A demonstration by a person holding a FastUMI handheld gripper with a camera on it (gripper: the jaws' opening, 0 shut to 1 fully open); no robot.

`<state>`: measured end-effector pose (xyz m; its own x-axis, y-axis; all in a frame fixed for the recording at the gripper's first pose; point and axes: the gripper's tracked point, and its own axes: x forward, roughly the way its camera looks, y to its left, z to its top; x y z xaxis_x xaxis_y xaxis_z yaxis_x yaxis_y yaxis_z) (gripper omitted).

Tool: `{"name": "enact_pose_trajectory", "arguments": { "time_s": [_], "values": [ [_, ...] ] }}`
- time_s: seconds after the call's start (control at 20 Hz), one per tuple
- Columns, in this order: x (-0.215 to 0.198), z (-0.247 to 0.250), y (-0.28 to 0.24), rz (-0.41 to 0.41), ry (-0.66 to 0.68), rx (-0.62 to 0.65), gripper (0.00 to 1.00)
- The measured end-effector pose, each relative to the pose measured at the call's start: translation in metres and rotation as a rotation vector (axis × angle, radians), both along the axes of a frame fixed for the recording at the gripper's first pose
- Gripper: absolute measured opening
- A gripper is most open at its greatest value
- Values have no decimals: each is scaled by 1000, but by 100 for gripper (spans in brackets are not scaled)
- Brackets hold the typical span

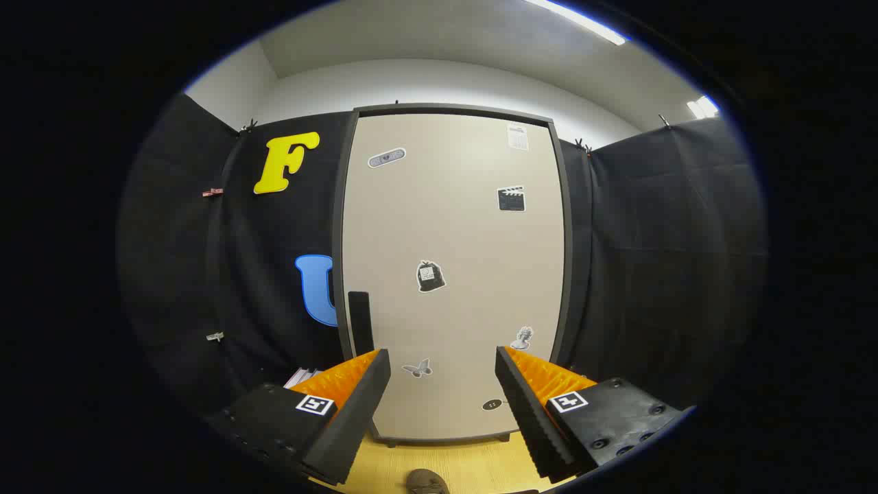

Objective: Open the shoe cabinet door, grab the shoes and put them into the shoe cabinet, then close the shoe cabinet door.

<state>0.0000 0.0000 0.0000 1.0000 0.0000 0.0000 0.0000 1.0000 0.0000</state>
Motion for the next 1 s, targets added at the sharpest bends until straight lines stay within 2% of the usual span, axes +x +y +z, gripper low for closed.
{"name": "enact_pose_trajectory", "arguments": {
  "time_s": [0.65,1.0],
  "values": [
    [5,-6,5,2,10,-7,98],
    [29,-13,33,43,20,18,98]
  ]
}}
